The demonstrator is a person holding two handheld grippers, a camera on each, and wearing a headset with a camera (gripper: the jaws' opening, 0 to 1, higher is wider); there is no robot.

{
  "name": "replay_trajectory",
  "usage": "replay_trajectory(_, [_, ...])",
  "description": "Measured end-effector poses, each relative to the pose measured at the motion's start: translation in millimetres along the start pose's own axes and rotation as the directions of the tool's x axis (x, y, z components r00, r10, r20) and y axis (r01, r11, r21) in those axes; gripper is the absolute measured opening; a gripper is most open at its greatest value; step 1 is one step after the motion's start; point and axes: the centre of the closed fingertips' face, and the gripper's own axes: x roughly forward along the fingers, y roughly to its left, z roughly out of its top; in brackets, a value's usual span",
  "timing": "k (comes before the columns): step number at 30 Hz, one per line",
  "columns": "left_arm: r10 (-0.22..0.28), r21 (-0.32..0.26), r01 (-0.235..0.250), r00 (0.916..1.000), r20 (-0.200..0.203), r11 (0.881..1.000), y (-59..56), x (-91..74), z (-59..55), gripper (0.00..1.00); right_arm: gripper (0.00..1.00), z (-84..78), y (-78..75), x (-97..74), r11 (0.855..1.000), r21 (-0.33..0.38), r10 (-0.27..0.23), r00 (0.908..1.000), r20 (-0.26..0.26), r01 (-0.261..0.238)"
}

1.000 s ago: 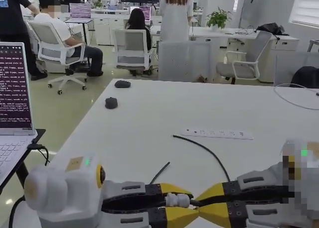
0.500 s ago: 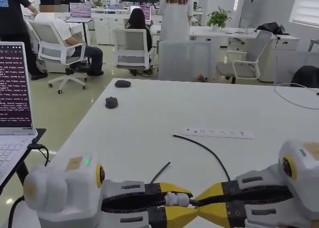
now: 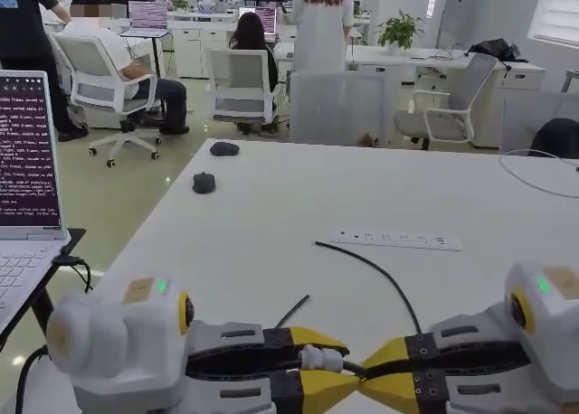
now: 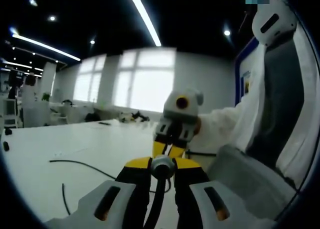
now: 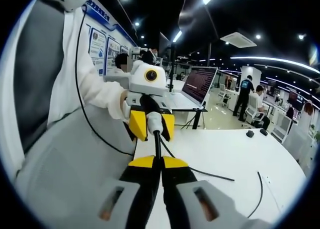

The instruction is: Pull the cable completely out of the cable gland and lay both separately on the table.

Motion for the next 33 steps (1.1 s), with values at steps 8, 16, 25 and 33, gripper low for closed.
replay_trajectory(8, [0.004,0.001,-0.004,0.9999,0.01,1.0,1.2,-1.4,2.5,0.17,0.02,-30.8,-4.0,-6.2,0.999,0.023,-0.023,0.9965,-0.08,0.025])
replay_trajectory(16, [0.006,0.001,-0.006,0.9999,0.011,1.0,1.5,-1.7,3.0,0.17,0.02,-63.8,-5.7,-9.0,0.998,0.046,-0.035,0.9862,-0.162,0.043])
replay_trajectory(25, [0.006,0.0,-0.006,0.9999,0.009,1.0,1.5,-2.1,2.3,0.17,0.02,-81.9,-3.5,-11.4,0.997,0.063,-0.035,0.9781,-0.205,0.049])
replay_trajectory(33, [0.002,0.003,-0.002,1.0,0.005,1.0,0.3,-1.4,1.7,0.17,0.02,-82.3,-4.0,-10.5,0.996,0.074,-0.039,0.9773,-0.208,0.055])
